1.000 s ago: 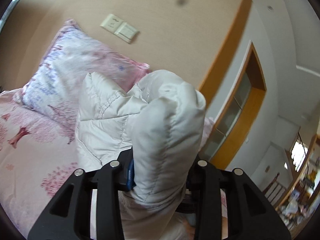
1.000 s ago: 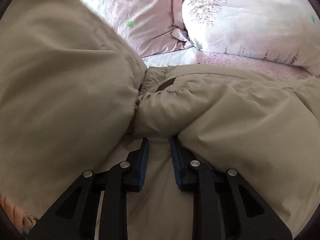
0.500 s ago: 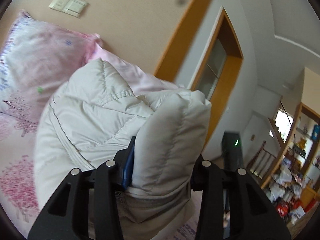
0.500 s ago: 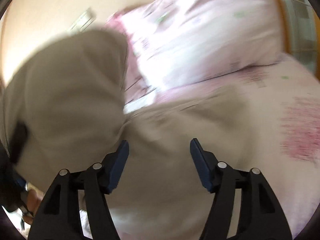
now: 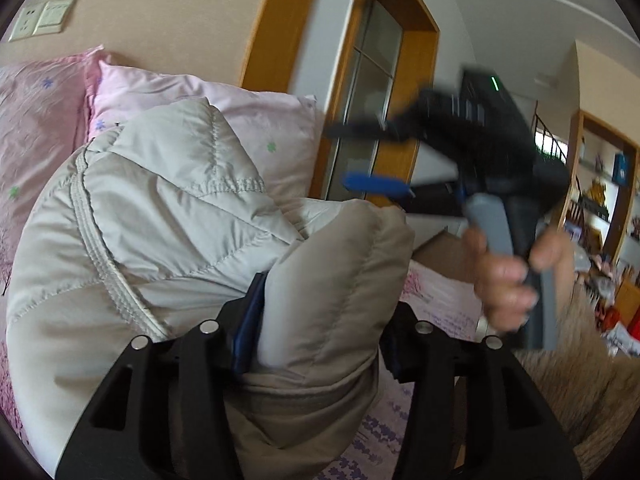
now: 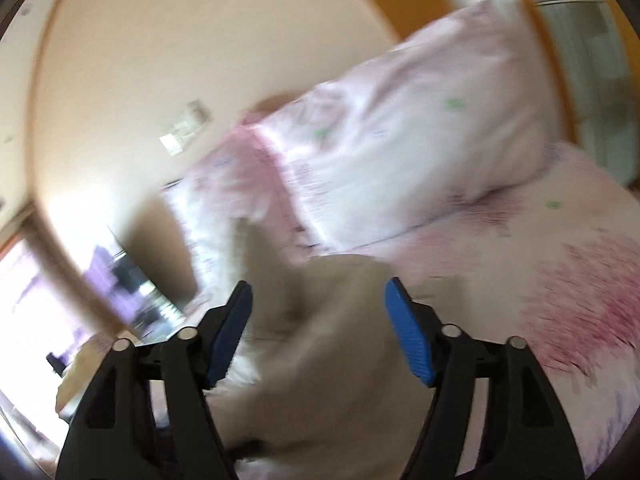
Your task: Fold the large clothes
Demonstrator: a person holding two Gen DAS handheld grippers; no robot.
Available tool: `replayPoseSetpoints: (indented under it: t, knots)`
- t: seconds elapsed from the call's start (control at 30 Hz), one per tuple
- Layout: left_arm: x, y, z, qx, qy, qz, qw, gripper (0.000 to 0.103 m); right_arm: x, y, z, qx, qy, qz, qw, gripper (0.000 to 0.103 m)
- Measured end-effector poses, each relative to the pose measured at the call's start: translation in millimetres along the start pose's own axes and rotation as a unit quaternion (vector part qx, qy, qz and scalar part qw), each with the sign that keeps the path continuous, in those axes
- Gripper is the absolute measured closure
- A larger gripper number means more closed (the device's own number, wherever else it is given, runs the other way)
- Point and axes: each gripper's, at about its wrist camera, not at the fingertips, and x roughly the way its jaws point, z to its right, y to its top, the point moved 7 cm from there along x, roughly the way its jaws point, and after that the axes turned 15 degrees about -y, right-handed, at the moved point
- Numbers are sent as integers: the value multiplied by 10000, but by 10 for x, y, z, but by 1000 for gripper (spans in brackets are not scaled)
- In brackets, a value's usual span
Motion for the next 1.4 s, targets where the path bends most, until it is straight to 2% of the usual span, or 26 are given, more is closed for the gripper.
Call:
replayPoseSetpoints:
  t: [0.1, 0.3, 0.4, 0.53, 0.57, 0.67, 0.77, 0.87, 0.97, 1.03, 1.1, 1.13, 1.23, 1.33, 1.4]
  knots:
    - [70, -29, 15, 162, 74, -114, 9998, 51, 201, -3, -166, -187, 120, -407, 9989, 29]
    - [167, -97, 112, 499, 197, -322, 9980, 45, 479, -106, -203, -196, 156, -1022, 9944, 29]
    - [236, -157, 178, 740, 284, -460, 9958, 42, 563, -137, -201, -181, 150, -1248, 9919, 33]
    - [293, -228, 234, 978, 394, -593, 9927, 37, 644, -153, -214, -123, 259, -1453, 9890, 52]
    - [302, -236, 234, 1015, 429, -611, 9920, 37, 650, -168, -203, -122, 253, -1454, 9890, 61]
    - [304, -279, 274, 1103, 502, -668, 9904, 37, 692, -196, -168, -225, 109, -1368, 9903, 78]
    - [274, -279, 321, 1173, 525, -671, 9894, 37, 696, -211, -132, -229, 60, -1319, 9910, 83]
    - [76, -156, 331, 1037, 371, -591, 9922, 37, 689, -206, -94, -181, 63, -1309, 9912, 84]
    - [-301, 46, 268, 829, 268, -305, 9957, 26, 689, -189, -66, -135, 91, -1329, 9910, 84]
    - [-618, 214, 70, 634, 451, -27, 9970, 21, 679, -193, -69, -170, 99, -1307, 9912, 84]
    - [-860, 335, -199, 450, 852, 161, 9952, 16, 657, -196, -84, -217, 96, -1258, 9918, 84]
    - [-1006, 426, -491, 264, 1229, 262, 9917, 16, 655, -190, -91, -224, 98, -1236, 9920, 85]
    - [-1212, 526, -1069, -242, 1691, 404, 9845, 16, 608, -166, -114, -306, 80, -1104, 9934, 87]
    - [-1270, 512, -1506, -656, 2011, 312, 9769, 16, 542, -146, -107, -409, -35, -968, 9945, 88]
    - [-1226, 418, -1664, -954, 2023, 158, 9745, 16, 501, -133, -61, -415, -131, -906, 9949, 88]
